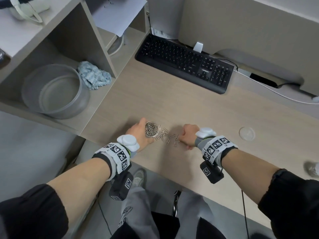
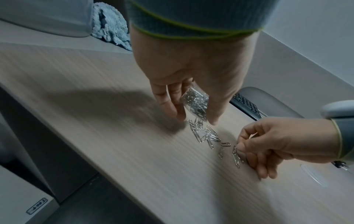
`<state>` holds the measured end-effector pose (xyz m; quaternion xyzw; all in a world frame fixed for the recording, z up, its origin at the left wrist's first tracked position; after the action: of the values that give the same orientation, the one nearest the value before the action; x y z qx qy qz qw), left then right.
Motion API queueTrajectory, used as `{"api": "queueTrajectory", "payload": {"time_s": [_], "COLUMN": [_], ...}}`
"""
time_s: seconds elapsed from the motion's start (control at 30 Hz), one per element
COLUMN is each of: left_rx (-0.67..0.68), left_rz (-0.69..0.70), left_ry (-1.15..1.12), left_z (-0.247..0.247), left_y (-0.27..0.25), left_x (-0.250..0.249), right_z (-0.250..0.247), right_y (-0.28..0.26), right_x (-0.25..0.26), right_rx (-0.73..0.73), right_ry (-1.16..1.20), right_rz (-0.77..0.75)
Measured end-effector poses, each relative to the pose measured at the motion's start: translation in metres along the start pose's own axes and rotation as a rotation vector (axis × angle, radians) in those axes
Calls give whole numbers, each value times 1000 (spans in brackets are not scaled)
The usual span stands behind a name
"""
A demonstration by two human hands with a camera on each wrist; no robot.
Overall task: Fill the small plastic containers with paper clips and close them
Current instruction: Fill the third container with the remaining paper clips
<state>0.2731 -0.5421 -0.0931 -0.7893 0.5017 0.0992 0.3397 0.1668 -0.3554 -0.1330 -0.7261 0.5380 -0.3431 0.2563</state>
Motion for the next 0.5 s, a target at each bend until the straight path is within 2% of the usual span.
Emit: {"api": "queueTrajectory", "payload": {"time_s": [0.2, 0.27, 0.37, 0.5], "left_rx": [17, 13, 11, -5], "left_rz": [-11, -22, -16, -23], "left_ry": [5, -2, -11, -26], "left_z": [-3, -6, -11, -12], "left_y": [-4, -4, -6, -6], "left_x": [18, 24, 29, 35], "right_z": [18, 14, 0, 1], "right_y": [13, 16, 8, -2], "right_x": [45, 56, 55, 51], "right_rx": [11, -42, -150, -112], "right_ry": [144, 140, -1, -370], "right_rz": [-51, -93, -170, -335]}}
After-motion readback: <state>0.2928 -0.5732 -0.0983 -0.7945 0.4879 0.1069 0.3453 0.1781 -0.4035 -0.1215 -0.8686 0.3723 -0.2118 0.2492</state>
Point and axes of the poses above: each hand's wrist, its own y-axis towards the middle knuckle, its own z-axis out of the palm, x = y × z, the point moved 7 cm from there along y, towards the middle knuckle, and after that the axes turned 4 degrees about z, right-handed, at the moved point
